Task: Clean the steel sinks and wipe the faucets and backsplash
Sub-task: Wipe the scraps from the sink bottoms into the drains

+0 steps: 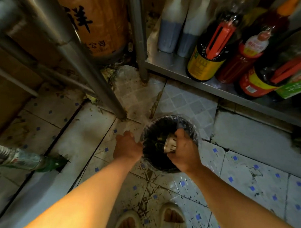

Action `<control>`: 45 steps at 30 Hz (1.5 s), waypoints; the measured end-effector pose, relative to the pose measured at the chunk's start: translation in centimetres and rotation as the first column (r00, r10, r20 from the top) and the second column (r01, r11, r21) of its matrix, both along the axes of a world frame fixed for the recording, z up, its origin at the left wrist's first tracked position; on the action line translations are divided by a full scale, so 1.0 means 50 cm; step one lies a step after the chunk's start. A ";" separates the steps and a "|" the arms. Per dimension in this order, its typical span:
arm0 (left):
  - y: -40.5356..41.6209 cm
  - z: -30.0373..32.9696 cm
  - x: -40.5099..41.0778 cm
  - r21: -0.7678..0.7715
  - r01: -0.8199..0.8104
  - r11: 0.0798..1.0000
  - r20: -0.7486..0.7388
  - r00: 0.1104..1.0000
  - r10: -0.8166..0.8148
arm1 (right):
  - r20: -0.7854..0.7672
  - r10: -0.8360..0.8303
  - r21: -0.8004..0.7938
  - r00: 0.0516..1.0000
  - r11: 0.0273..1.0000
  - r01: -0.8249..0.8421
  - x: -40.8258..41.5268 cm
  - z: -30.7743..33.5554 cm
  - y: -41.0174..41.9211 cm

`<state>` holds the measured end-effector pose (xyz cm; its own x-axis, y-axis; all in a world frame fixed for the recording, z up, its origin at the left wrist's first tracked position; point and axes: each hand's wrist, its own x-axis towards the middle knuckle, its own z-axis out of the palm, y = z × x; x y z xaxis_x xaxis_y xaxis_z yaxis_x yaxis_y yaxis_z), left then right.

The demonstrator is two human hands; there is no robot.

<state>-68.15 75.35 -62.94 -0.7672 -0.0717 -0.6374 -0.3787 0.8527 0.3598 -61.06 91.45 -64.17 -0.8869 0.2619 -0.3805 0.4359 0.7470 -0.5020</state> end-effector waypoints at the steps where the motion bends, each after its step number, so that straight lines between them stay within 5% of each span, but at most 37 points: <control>1: 0.002 0.013 0.002 0.016 -0.004 1.000 0.002 1.000 0.004 | -0.010 -0.050 -0.074 0.999 0.996 0.049 0.004 0.013 0.004; 5: 0.026 0.101 0.012 0.087 -0.018 0.996 -0.002 1.000 0.018 | -0.047 -0.126 -0.268 0.991 0.957 0.109 0.031 0.095 0.025; 16: 0.096 0.453 0.027 0.382 -0.151 0.912 0.132 0.985 0.108 | -0.126 -0.213 -0.369 0.969 0.917 0.153 0.036 0.422 0.056; 25: 0.086 0.751 0.014 0.325 -0.122 0.938 -0.167 0.969 0.184 | -0.327 -0.103 -0.405 0.939 0.913 -0.041 -0.002 0.740 0.033; 33: 0.047 0.967 -0.003 0.284 -0.181 0.942 -0.313 0.911 0.269 | -0.237 0.069 -0.359 0.969 0.921 -0.153 -0.029 0.946 0.003; 45: -0.102 1.168 0.018 0.294 -0.352 0.889 -0.466 0.759 0.455 | -0.237 0.103 -0.424 0.966 0.884 -0.198 -0.076 1.133 -0.121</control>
